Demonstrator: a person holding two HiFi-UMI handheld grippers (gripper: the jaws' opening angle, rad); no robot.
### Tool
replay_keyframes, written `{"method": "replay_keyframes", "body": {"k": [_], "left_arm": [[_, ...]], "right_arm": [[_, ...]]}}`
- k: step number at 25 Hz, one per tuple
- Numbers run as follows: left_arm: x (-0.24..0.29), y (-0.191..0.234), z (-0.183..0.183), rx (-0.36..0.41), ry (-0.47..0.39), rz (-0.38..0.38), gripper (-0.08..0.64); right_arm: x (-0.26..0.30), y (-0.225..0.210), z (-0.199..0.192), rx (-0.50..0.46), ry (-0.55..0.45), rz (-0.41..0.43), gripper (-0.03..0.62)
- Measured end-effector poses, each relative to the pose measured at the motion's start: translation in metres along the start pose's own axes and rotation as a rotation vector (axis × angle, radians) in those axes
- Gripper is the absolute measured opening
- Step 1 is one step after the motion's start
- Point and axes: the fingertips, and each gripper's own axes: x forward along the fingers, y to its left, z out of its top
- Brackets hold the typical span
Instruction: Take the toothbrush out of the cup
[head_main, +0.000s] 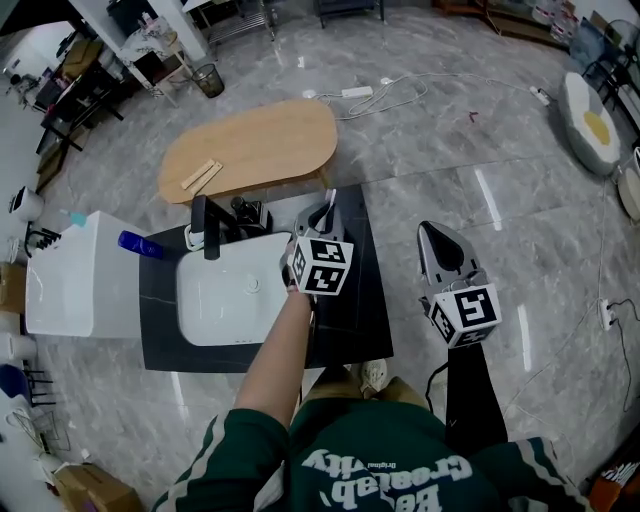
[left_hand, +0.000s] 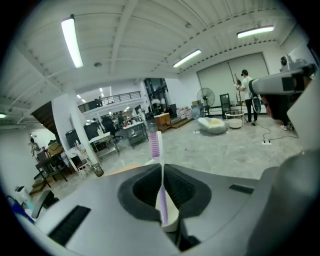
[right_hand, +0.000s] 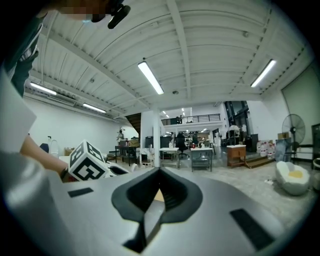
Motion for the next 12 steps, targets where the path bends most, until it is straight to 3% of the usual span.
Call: {"method": "replay_keyframes", "body": {"k": [8, 12], "left_arm": [[-0.060, 0.024, 0.025, -0.145, -0.101, 0.036, 0.015], [-0.093, 0.031, 0.040, -0.181, -0.160, 0.057, 0.015]], "right_arm": [[0.001, 0.026, 0.026, 0.009, -0.058, 0.058, 0.003], [-0.005, 0.035, 0.037, 0.016, -0.088, 0.075, 0.003]]}}
